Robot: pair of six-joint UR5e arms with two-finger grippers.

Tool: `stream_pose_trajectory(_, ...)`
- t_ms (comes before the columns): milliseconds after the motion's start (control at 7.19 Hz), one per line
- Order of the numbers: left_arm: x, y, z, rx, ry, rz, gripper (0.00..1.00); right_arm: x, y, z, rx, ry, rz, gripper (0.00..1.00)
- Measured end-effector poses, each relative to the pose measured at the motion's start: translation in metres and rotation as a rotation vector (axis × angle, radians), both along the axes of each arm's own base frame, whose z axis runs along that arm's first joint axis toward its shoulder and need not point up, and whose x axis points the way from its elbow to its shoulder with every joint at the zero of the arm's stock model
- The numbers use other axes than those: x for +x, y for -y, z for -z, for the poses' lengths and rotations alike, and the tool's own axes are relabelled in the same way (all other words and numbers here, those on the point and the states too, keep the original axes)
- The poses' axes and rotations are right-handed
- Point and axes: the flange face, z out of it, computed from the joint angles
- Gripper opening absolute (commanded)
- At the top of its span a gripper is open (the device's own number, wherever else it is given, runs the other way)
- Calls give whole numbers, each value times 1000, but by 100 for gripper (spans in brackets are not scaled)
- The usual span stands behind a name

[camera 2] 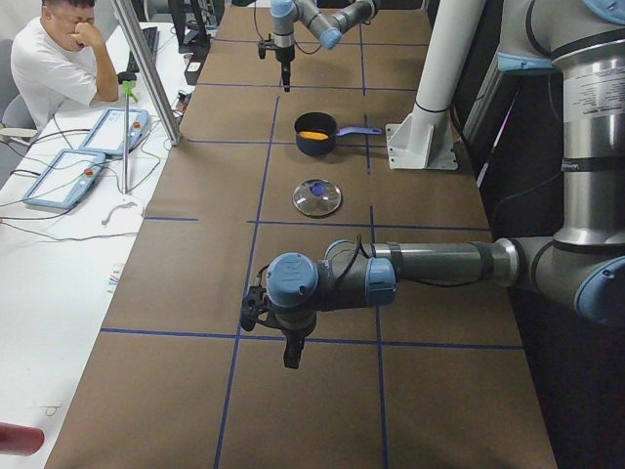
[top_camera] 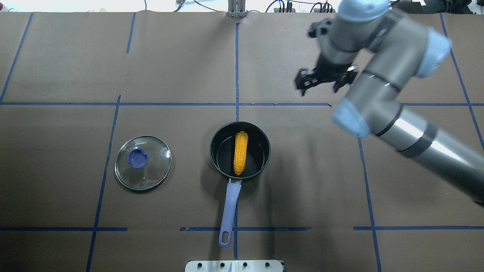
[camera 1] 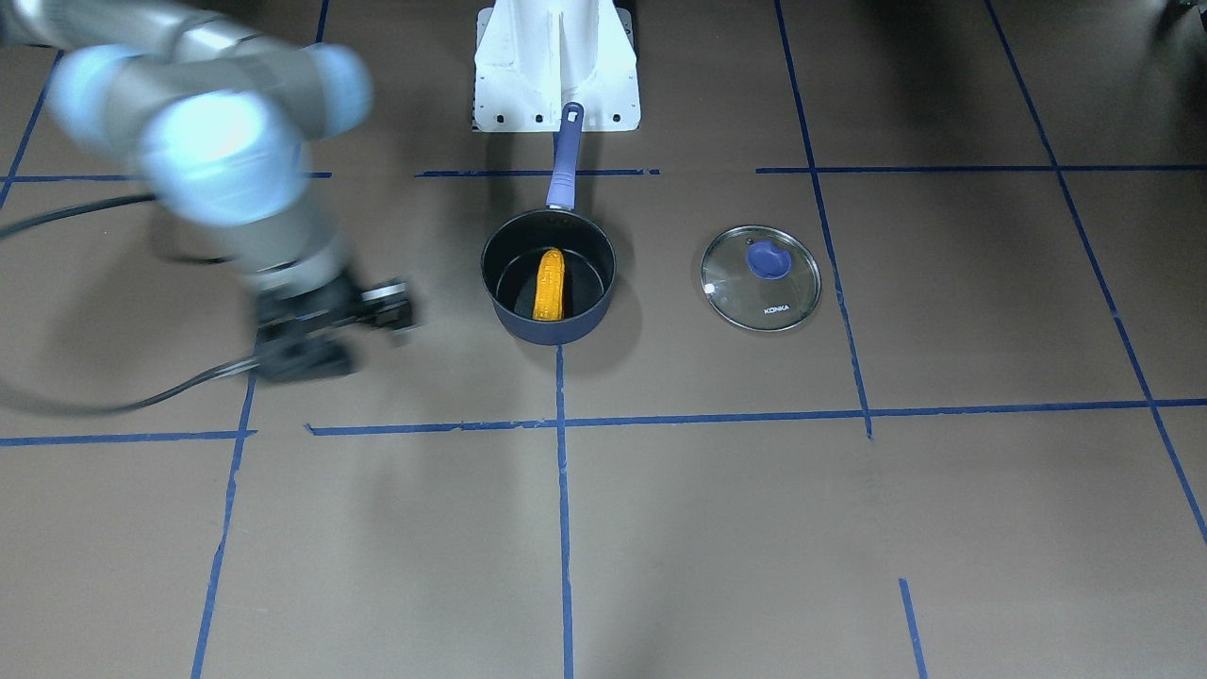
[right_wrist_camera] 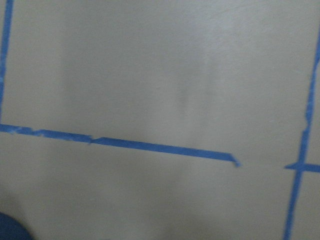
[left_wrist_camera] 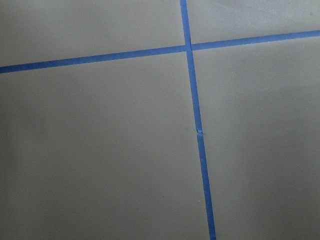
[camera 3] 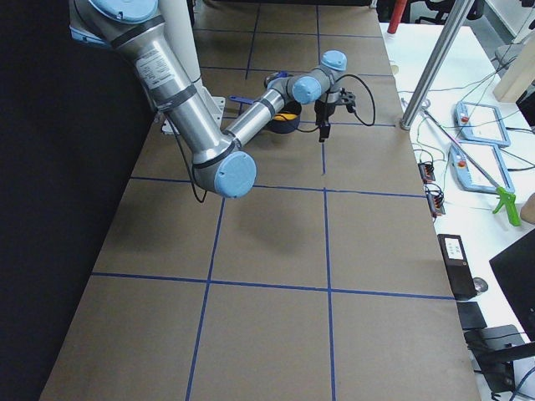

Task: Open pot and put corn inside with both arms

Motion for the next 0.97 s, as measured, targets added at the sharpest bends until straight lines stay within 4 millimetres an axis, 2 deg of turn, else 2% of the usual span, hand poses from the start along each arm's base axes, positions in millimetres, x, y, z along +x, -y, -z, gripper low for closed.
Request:
stream_pose_trajectory(139, 0, -1, -3, -5, 5, -2, 100, 76, 19, -57, 45, -7, 59, 100)
stream_pose_trajectory(278, 0, 0, -3, -8, 9, -3, 100, 141, 19, -115, 85, -24, 110, 100)
stream_pose_trajectory(417, 0, 0, -2, -7, 10, -3, 100, 207, 3, -176, 114, -45, 154, 99)
stream_pose_trajectory(557, 0, -1, -1, -1, 10, -5, 100, 271, -25, -232, 115, -61, 169, 100)
stream_pose_trajectory(696, 0, -2, 0, 2, 10, -6, 100, 328, -64, -284, 74, -67, 146, 100)
stream_pose_trajectory(835, 0, -3, 0, 3, 10, -6, 100, 368, -105, -327, 12, -57, 103, 100)
stream_pose_trajectory(974, 0, -4, 0, 3, 10, -6, 100, 391, -139, -351, -35, -44, 65, 100)
